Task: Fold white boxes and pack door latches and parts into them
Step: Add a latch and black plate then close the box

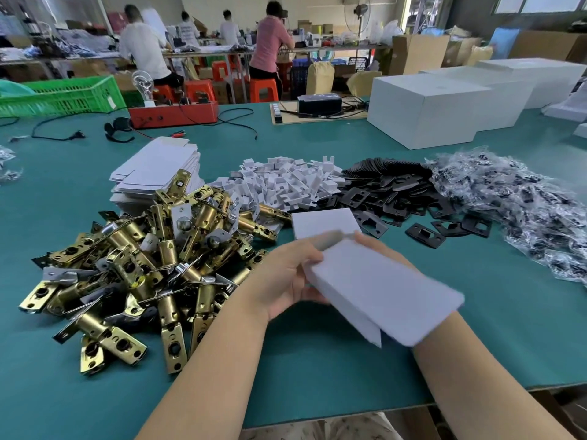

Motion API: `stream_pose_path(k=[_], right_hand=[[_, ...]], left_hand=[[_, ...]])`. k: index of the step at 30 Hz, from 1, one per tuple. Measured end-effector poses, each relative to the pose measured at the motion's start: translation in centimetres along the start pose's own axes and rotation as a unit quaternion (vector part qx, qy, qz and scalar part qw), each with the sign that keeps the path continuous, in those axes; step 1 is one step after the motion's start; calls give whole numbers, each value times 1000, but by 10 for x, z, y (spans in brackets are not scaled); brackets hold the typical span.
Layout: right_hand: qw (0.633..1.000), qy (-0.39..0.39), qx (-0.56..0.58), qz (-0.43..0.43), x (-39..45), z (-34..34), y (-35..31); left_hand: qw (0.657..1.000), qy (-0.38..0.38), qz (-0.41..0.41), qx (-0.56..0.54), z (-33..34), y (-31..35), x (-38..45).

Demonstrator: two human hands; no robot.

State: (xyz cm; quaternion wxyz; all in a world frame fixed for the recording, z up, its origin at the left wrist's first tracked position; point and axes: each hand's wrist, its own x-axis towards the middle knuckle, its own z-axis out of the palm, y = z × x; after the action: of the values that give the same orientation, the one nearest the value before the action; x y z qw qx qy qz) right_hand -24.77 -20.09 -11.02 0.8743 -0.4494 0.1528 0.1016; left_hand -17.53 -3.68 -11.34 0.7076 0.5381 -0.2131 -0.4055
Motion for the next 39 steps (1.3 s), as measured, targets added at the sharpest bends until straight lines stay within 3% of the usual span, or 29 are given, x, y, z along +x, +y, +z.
stream_pose_path(k=[1, 3, 6, 8, 11, 13, 16, 19, 23, 30, 34, 37, 39], right_hand=[[999, 22, 38, 13, 1, -1, -1], [996, 58, 53, -46, 4, -10, 0], [989, 44, 56, -133, 5, -15, 2], [987, 15, 45, -154, 3, -14, 4], [982, -2, -10, -189, 6, -8, 9], [973, 40, -33, -224, 7, -4, 11], [957, 139, 7, -255, 8, -11, 7], [955, 177, 60, -230, 6, -21, 3], [963, 182, 44, -194, 7, -23, 3], [960, 198, 53, -193, 6, -23, 1], [957, 119, 140, -226, 4, -25, 0], [969, 45, 90, -227, 3, -22, 1], [970, 70, 29, -231, 5, -19, 3]], left_hand=[[999, 28, 10, -42, 0, 0, 1], [985, 124, 36, -118, 0, 1, 6], [945, 239, 109, -195, -4, 2, 13], [927, 316, 164, -119, -7, -1, 14], [879, 400, 226, 130, -7, -7, 12], [889, 359, 227, 172, -2, -9, 11], [950, 266, 159, 30, 5, -1, 9], [968, 217, 118, -43, 1, 1, 8], [977, 181, 105, -50, -2, 0, 8], [979, 185, 78, -25, -6, -2, 10], [983, 159, 67, -59, -2, -5, 12], [977, 189, 83, -60, -3, -7, 15], [973, 205, 93, -45, -5, -7, 15]])
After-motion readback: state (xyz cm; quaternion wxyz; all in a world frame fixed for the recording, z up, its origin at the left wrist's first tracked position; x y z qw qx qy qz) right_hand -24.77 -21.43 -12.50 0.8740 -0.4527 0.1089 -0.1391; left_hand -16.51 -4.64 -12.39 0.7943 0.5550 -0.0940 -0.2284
